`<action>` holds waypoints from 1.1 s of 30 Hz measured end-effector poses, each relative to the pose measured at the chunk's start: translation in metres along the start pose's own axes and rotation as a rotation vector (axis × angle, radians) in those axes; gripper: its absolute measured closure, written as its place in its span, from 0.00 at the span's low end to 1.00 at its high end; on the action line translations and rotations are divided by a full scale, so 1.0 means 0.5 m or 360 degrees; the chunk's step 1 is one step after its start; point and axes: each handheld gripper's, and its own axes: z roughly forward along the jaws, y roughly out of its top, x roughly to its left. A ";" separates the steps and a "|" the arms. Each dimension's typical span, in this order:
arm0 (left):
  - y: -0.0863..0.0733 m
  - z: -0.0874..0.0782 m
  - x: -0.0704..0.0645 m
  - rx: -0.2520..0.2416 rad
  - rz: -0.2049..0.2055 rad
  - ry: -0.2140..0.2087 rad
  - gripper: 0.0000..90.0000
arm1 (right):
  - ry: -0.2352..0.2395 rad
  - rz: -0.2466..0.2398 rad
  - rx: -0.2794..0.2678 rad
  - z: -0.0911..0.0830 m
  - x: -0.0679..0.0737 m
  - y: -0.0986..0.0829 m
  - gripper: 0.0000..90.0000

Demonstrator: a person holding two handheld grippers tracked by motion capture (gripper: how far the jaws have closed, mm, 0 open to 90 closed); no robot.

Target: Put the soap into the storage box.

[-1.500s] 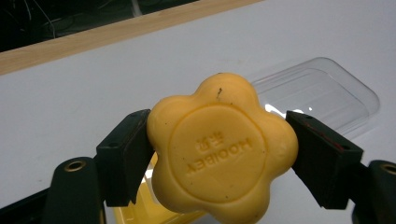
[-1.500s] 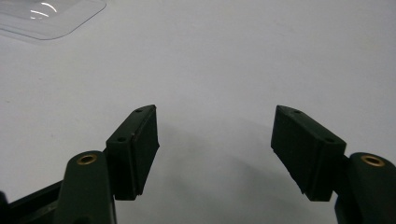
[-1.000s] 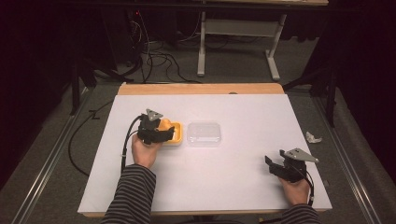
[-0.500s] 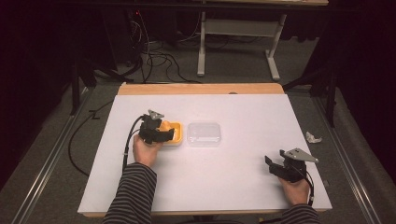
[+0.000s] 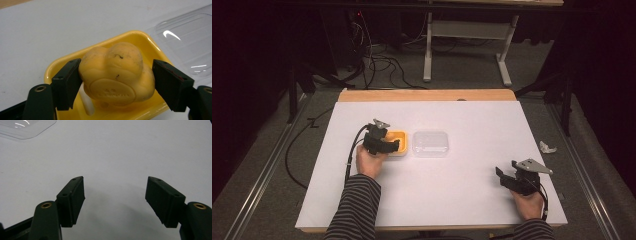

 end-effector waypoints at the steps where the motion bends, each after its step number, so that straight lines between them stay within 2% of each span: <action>1: 0.000 0.000 0.001 0.0001 -0.0002 -0.0003 0.29 | 0.0001 -0.0002 0.0001 0.000 0.000 0.000 0.36; 6: 0.000 0.002 0.003 -0.0005 -0.0013 -0.0008 0.29 | 0.0001 -0.0002 0.0001 0.000 0.000 0.000 0.35; 19: -0.002 0.011 0.002 -0.0011 -0.0008 0.0043 0.28 | 0.0000 -0.0003 0.0007 0.000 0.001 0.000 0.36; 24: -0.001 0.009 0.001 -0.0030 -0.0006 -0.0001 0.28 | 0.0001 -0.0003 0.0014 0.000 0.001 0.001 0.36; 29: -0.003 0.012 0.000 -0.0017 0.0003 -0.0006 0.28 | 0.0000 -0.0003 0.0014 0.001 0.001 0.001 0.36; 33: -0.002 0.009 -0.003 -0.0047 0.0002 0.0000 0.27 | 0.0000 -0.0007 0.0015 0.001 0.001 0.001 0.36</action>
